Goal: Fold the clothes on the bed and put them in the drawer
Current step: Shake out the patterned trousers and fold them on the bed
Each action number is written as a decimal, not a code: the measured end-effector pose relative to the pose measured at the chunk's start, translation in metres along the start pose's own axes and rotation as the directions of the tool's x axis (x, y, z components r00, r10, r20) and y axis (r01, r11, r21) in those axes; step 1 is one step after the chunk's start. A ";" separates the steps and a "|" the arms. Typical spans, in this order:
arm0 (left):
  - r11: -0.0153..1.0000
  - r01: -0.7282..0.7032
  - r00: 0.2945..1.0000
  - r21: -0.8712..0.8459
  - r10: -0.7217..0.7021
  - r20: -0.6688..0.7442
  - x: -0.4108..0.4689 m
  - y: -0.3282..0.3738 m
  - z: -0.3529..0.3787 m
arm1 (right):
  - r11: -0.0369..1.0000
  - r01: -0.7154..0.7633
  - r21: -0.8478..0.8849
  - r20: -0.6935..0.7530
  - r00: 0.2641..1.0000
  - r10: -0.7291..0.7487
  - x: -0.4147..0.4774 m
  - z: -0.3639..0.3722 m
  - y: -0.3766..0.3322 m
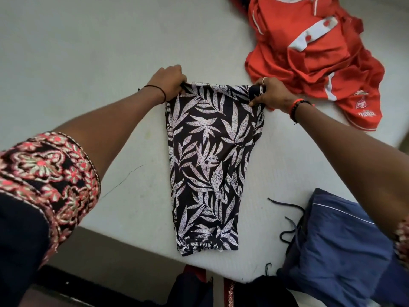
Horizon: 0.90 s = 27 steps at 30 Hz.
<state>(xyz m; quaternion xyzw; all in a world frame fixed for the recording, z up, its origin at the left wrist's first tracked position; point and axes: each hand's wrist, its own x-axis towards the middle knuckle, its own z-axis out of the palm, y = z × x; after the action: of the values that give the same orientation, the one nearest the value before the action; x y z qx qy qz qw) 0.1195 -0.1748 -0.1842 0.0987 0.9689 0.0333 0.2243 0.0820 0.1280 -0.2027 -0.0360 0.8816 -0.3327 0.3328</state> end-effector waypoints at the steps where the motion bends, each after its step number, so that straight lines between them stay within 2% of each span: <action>1: 1.000 -0.003 1.000 0.026 0.004 -0.024 0.002 -0.001 -0.001 | 1.000 0.010 -0.008 -0.026 1.000 -0.010 0.002 0.000 0.001; 3: 0.998 -0.009 0.999 0.058 0.011 -0.042 0.003 -0.002 -0.002 | 0.999 0.023 -0.040 -0.033 0.999 -0.024 0.004 -0.001 -0.001; 5: 1.000 -0.016 1.000 0.014 0.016 -0.022 0.002 -0.004 0.000 | 0.999 0.017 -0.045 -0.002 1.000 -0.017 0.003 -0.003 -0.002; 9: 0.946 0.014 0.999 -0.323 0.001 0.046 -0.018 -0.008 -0.003 | 0.999 0.043 0.032 0.040 0.998 -0.044 -0.016 -0.009 -0.006; 10: 0.925 -0.004 1.000 -0.379 0.014 0.024 -0.028 -0.009 -0.005 | 0.997 0.074 0.013 0.031 0.997 -0.074 -0.024 -0.011 -0.007; 12: 0.898 -0.088 0.995 -0.431 0.063 -0.072 -0.054 -0.010 -0.006 | 0.965 0.203 -0.165 -0.033 0.977 -0.211 -0.050 -0.013 -0.010; 14: 0.887 -0.228 0.968 -0.402 0.164 -0.188 -0.085 -0.010 -0.004 | 0.854 0.394 -0.341 -0.065 0.896 -0.440 -0.081 -0.006 -0.008; 16: 0.891 -0.356 0.918 -0.283 0.276 -0.284 -0.115 -0.007 0.003 | 0.725 0.531 -0.440 -0.081 0.780 -0.621 -0.111 0.009 0.000; 18: 0.892 -0.415 0.878 -0.181 0.340 -0.338 -0.144 -0.002 0.015 | 0.606 0.586 -0.538 -0.081 0.680 -0.729 -0.139 0.029 0.012; 19: 0.891 -0.428 0.865 -0.152 0.356 -0.352 -0.157 0.002 0.023 | 0.560 0.597 -0.574 -0.055 0.654 -0.754 -0.152 0.038 0.019; 21: 0.879 -0.453 0.859 -0.147 0.387 -0.334 -0.181 0.013 0.043 | 0.508 0.603 -0.615 0.039 0.666 -0.745 -0.176 0.056 0.035; 23: 0.860 -0.479 0.868 -0.178 0.433 -0.244 -0.203 0.023 0.069 | 0.496 0.593 -0.634 0.147 0.722 -0.676 -0.193 0.074 0.053; 25: 0.859 -0.482 0.875 -0.170 0.465 -0.131 -0.220 0.027 0.091 | 0.528 0.577 -0.623 0.217 0.776 -0.592 -0.203 0.087 0.063; 27: 0.869 -0.461 0.887 -0.178 0.450 -0.098 -0.226 0.027 0.102 | 0.584 0.548 -0.599 0.194 0.807 -0.558 -0.207 0.089 0.059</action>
<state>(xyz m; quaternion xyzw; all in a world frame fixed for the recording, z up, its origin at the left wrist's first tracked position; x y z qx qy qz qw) 0.3683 -0.1929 -0.1765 0.3008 0.9158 0.1834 0.1928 0.3065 0.1825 -0.1717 -0.4143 0.8871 -0.1056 0.1741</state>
